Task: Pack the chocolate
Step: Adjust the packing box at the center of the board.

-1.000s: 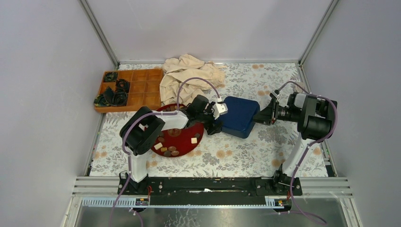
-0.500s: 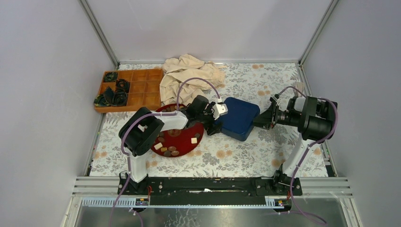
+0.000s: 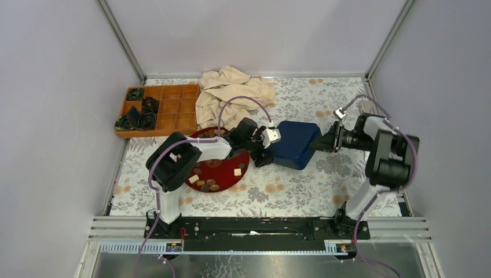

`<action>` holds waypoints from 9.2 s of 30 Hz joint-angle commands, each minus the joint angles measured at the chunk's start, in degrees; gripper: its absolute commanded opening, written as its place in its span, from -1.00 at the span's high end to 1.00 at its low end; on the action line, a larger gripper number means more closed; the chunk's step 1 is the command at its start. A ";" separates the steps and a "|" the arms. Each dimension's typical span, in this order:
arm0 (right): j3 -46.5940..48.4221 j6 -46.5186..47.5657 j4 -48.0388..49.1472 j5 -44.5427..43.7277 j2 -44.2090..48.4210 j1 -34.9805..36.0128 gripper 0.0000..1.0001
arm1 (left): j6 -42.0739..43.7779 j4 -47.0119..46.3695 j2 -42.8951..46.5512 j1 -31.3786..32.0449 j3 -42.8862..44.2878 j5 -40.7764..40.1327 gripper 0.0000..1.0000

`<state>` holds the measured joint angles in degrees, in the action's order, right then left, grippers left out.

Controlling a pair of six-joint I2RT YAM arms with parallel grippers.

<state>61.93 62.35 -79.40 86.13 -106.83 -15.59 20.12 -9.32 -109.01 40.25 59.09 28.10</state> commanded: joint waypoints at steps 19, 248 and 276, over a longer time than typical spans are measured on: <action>7.26 -40.18 51.78 -33.88 40.42 -2.51 -0.73 | 0.27 -3.87 4.30 2.11 -0.93 0.70 -0.85; -10.31 -51.79 46.32 -12.85 6.12 -10.79 -0.05 | -34.67 -2.17 -13.90 -2.28 15.33 4.99 -0.77; -9.99 -57.61 50.25 -36.90 16.31 -5.49 -0.31 | -35.99 -1.38 -6.07 -7.28 10.98 -6.75 -0.81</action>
<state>51.51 7.60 -29.76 48.93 -93.14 -22.17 -14.41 -12.32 -119.24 33.54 71.50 22.96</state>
